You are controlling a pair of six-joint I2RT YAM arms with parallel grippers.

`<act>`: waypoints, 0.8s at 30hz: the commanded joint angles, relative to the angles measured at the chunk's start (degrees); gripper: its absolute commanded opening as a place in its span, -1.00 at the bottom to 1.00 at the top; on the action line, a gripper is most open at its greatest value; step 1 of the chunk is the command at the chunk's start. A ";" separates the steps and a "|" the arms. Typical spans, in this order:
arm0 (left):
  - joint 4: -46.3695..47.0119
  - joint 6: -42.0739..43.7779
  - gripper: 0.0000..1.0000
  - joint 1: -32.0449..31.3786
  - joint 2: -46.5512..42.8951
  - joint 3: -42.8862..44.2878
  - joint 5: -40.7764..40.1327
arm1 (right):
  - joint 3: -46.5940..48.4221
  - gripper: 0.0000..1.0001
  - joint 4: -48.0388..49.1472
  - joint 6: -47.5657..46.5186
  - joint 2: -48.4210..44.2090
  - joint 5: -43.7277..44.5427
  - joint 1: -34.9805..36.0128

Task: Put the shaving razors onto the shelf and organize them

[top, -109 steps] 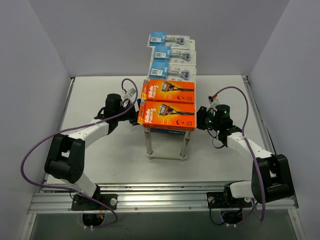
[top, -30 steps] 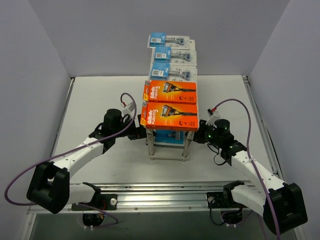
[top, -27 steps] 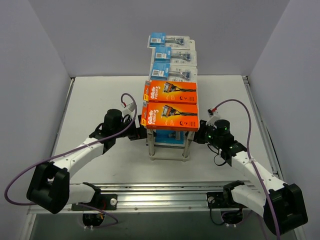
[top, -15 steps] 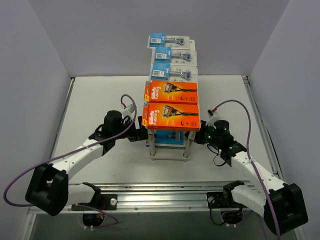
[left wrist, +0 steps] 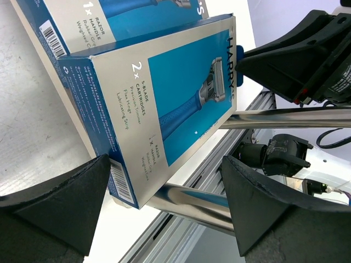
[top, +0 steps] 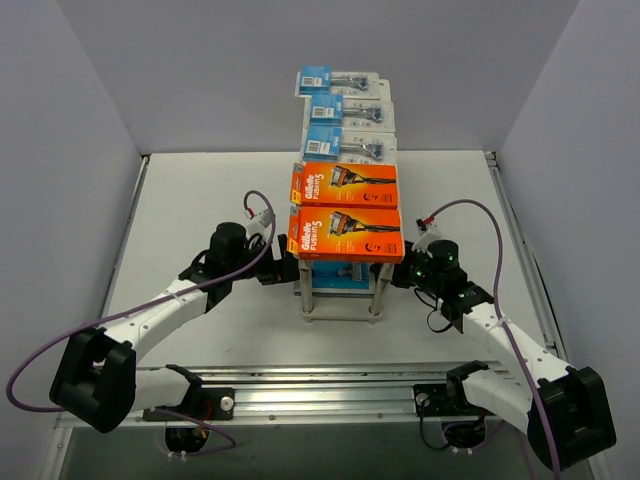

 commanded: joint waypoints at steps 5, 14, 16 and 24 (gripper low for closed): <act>1.72 0.47 0.87 -2.27 -3.30 -0.87 2.55 | -0.31 -0.56 2.02 0.69 -2.85 -3.39 1.37; -0.65 1.53 0.89 -2.10 -4.18 -0.52 1.58 | -0.22 -0.21 -0.62 -0.46 -4.69 -1.99 1.37; -0.92 1.62 0.88 -2.01 -4.18 -0.35 1.58 | -0.31 -0.13 -0.88 -0.54 -4.96 -1.90 1.37; -3.03 3.11 0.88 -0.78 -5.58 -0.08 0.71 | -0.31 0.01 -3.17 -1.86 -6.01 -0.40 1.37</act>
